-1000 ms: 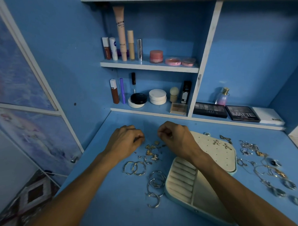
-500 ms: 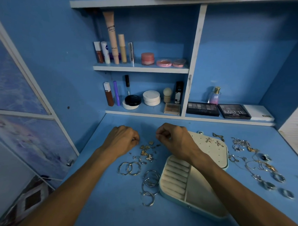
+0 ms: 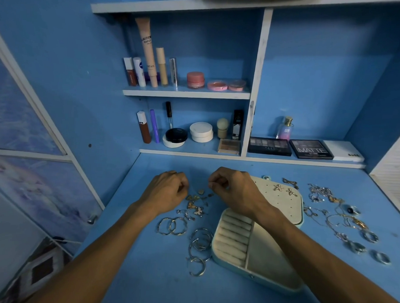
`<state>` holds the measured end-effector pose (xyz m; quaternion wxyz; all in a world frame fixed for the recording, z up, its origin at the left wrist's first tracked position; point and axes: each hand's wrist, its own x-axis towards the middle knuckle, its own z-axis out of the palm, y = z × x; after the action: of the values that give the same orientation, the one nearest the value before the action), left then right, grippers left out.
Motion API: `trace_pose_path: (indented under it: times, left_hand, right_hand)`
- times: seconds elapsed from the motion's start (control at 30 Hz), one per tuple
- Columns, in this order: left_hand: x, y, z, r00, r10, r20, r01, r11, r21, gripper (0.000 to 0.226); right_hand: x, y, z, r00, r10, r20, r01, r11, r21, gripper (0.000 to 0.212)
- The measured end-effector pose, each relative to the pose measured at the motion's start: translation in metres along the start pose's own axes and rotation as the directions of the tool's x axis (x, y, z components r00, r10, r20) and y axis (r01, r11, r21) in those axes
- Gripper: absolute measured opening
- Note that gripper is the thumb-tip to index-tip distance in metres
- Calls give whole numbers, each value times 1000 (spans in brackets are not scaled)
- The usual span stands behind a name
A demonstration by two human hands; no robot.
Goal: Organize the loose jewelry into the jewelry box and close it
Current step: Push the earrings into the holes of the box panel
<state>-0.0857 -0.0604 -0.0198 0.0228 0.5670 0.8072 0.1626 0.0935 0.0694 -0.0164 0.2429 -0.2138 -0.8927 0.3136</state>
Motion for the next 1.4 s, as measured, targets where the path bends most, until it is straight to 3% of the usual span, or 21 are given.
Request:
trace_pose_path:
  times: [0.9, 1.17, 1.4]
  left_hand:
    - [-3, -4, 3, 997, 61, -54, -67, 991, -116, 18]
    - [18, 42, 1, 989, 125, -85, -143, 950, -277, 14]
    - [51, 103, 19, 969, 229, -96, -245, 942, -228, 21]
  right_hand:
    - [-6, 2, -5, 999, 25, -23, -24, 1000, 10, 7]
    - [-25, 20, -35, 991, 108, -81, -102, 992, 73, 14]
    - [-53, 47, -79, 951, 236, -199, -231, 972, 49, 10]
